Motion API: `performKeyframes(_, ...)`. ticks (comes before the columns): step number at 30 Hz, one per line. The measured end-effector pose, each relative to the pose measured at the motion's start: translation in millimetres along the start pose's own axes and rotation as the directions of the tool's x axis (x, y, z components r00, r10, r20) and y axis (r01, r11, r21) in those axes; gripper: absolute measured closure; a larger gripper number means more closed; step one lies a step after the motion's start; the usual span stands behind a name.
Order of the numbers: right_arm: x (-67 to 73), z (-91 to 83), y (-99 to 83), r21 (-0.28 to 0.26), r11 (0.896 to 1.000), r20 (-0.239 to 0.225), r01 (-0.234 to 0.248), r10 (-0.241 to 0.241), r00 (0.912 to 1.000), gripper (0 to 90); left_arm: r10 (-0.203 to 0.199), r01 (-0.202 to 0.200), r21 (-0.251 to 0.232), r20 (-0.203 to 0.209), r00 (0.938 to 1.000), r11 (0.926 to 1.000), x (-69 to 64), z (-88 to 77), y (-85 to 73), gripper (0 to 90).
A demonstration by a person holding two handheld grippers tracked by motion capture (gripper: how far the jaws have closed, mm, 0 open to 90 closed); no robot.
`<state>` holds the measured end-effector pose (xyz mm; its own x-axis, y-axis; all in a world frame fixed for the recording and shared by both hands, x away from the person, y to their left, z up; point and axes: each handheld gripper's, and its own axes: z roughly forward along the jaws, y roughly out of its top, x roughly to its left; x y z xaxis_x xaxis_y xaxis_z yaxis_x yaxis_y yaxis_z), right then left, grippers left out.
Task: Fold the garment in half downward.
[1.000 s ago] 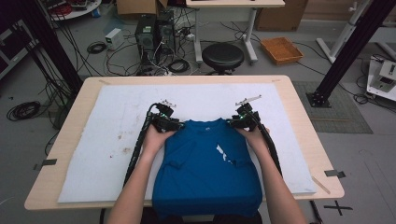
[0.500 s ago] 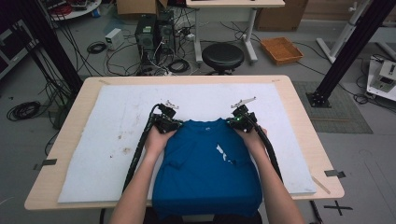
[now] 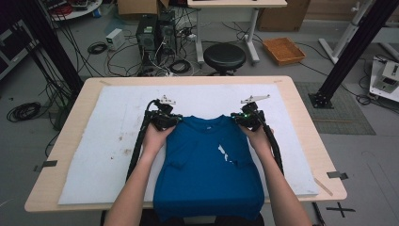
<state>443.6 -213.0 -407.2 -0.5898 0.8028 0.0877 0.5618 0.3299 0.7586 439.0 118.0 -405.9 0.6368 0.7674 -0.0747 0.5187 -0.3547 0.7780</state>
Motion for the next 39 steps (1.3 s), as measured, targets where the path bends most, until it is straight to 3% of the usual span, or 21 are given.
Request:
performKeyframes(8, 16.3, -41.8, -5.6, -0.091, 0.996, -0.036, 0.012, -0.015, 0.9992, 88.8, 0.064, -0.062, -0.074, 0.025, 0.9977, 0.9953, -23.8, -40.2, 2.6, 88.2)
performKeyframes(16, 45.4, -84.8, -37.9, -0.144, 0.987, -0.040, 0.075, -0.081, 0.9959, 88.8, 0.148, -0.141, -0.119, 0.049, 0.9878, 0.9828, -55.5, -77.6, -24.8, 88.1)
performKeyframes(30, 96.4, -124.1, -107.9, -0.127, 0.968, -0.009, 0.217, -0.220, 0.9755, 88.8, 0.256, -0.244, -0.121, 0.091, 0.9625, 0.9622, -105.7, -111.7, -95.9, 88.1)
performKeyframes(37, 112.7, -134.1, -136.5, -0.112, 0.960, 0.002, 0.256, -0.257, 0.9663, 88.8, 0.317, -0.310, -0.075, 0.114, 0.9416, 0.9478, -130.6, -116.0, -123.2, 88.1)
performKeyframes(39, 116.7, -137.3, -143.7, -0.102, 0.958, 0.005, 0.268, -0.269, 0.9633, 88.8, 0.322, -0.316, -0.067, 0.120, 0.9393, 0.9465, -135.8, -116.3, -128.9, 88.0)
